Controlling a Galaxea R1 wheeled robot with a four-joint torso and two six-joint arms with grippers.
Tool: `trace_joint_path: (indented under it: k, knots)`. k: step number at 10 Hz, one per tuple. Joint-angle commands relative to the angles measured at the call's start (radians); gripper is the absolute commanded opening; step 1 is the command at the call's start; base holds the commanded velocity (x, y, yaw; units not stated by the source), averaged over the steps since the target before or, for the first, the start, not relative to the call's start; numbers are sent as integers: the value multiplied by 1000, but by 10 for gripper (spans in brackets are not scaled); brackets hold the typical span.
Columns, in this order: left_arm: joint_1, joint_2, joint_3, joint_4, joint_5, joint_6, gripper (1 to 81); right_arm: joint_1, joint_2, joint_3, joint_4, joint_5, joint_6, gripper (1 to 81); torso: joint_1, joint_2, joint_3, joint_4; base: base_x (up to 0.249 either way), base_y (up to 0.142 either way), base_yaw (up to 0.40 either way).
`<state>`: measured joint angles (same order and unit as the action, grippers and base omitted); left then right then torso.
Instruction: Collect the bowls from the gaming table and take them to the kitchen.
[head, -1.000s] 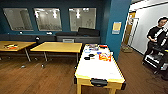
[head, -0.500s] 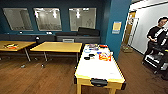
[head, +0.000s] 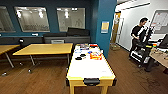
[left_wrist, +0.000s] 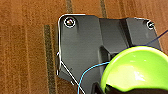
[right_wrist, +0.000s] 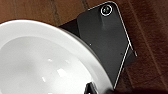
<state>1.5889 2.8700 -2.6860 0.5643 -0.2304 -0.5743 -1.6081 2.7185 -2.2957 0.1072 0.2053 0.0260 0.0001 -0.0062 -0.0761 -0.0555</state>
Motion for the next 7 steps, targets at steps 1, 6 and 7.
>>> trace_joint_path:
  k: [1,6,7]
  knots:
    - [-13,-1,-25,-18,48,-6,10,32,31,-74,-20,-53,-4,10,0,0,0,0,0,0,-397]
    - [-13,8,-78,-73,83,-6,10,30,132,-276,-41,-89,-4,10,0,0,0,0,0,0,-397]
    - [-13,11,-78,-72,83,-4,10,29,140,-286,-41,-89,-4,10,0,0,0,0,0,0,-397]
